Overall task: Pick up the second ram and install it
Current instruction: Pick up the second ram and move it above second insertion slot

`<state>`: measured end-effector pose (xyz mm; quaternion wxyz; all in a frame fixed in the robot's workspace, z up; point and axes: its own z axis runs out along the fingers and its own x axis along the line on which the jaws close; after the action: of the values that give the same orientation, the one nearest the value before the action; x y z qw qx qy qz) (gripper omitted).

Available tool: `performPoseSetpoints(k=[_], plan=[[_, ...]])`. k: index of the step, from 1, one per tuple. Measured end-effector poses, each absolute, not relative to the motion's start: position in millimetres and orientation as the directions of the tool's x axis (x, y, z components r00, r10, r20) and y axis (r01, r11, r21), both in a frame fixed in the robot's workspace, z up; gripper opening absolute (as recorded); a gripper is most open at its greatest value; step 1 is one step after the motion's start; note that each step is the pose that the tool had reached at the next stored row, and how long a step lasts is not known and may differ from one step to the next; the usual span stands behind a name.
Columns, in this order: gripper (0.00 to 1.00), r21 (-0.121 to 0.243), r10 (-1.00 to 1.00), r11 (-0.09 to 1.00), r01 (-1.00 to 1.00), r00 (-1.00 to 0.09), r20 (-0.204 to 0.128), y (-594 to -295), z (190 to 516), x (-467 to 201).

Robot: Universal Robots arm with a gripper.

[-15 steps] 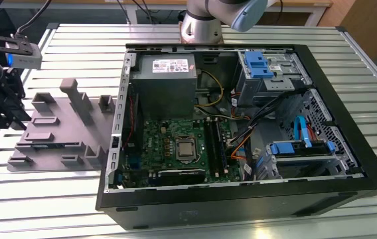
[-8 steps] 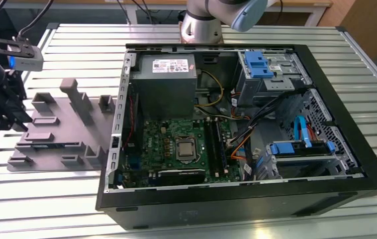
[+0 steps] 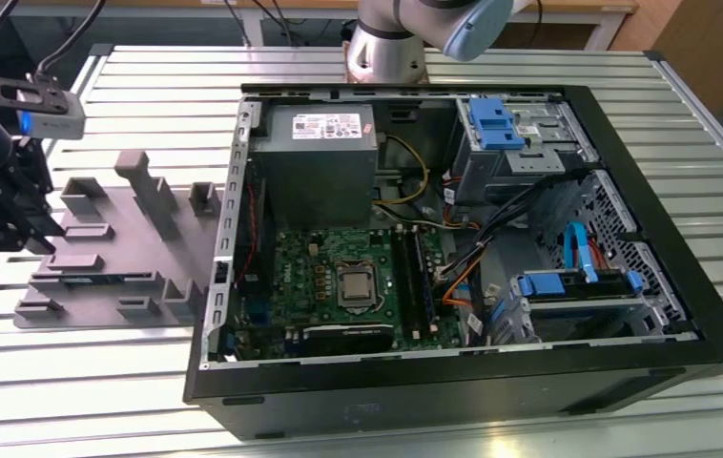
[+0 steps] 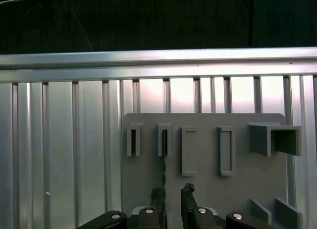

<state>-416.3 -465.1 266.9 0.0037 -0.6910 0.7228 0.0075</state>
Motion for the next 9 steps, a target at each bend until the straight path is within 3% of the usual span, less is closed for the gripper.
performPoseSetpoints(k=[9], plan=[[0.3,0.006,-0.999,0.045,-0.999,-0.045,-0.016,-465.1,263.0,-416.3]])
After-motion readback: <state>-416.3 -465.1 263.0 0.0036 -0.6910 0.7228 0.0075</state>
